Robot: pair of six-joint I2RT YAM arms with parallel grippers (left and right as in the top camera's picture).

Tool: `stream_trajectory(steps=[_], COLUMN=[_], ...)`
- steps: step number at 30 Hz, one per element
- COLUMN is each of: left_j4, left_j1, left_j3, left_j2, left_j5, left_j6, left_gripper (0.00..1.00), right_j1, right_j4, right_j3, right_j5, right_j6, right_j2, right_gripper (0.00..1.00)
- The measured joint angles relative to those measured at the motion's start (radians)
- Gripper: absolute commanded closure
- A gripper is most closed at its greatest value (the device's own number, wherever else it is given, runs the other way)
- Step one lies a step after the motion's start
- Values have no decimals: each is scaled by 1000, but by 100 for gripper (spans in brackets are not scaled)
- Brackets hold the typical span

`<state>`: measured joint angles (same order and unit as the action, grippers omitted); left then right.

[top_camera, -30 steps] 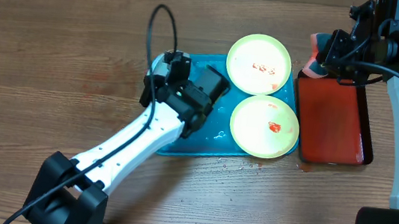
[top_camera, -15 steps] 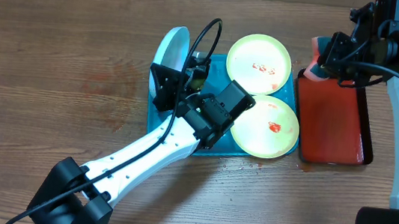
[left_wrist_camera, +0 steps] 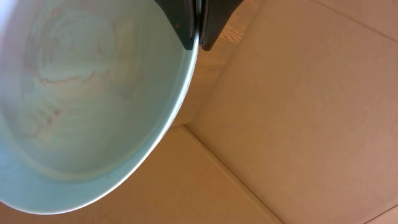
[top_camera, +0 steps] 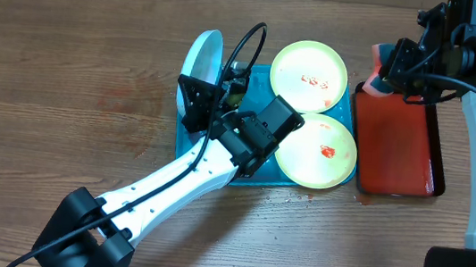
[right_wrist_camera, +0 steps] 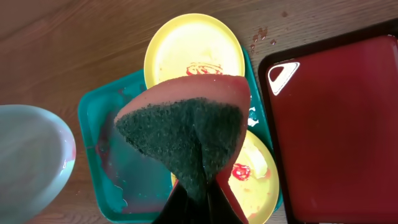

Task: Clean dirty plates on tray and stack at the side
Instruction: 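Lift the white plate with the left gripper and tilt it up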

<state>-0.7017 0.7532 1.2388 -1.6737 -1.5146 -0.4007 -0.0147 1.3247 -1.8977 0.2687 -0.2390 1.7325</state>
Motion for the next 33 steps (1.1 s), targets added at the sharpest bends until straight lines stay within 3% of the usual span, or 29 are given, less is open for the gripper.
stream_trajectory(steps=[5,21,33], left_j4=[-9,-32,-31], left_j1=[0,-71,-127], left_j3=[0,0,0], left_j2=[0,0,0], left_j5=[82,593,682], left_j6=[0,-23,-28], left_gripper=[96,96,96], right_j1=[0,0,0], right_j4=[1,10,24], right_j3=[0,0,0], right_j5=[0,-14,-14], right_j6=[0,4,4], right_j2=[0,0,0], right_gripper=[96,96,96])
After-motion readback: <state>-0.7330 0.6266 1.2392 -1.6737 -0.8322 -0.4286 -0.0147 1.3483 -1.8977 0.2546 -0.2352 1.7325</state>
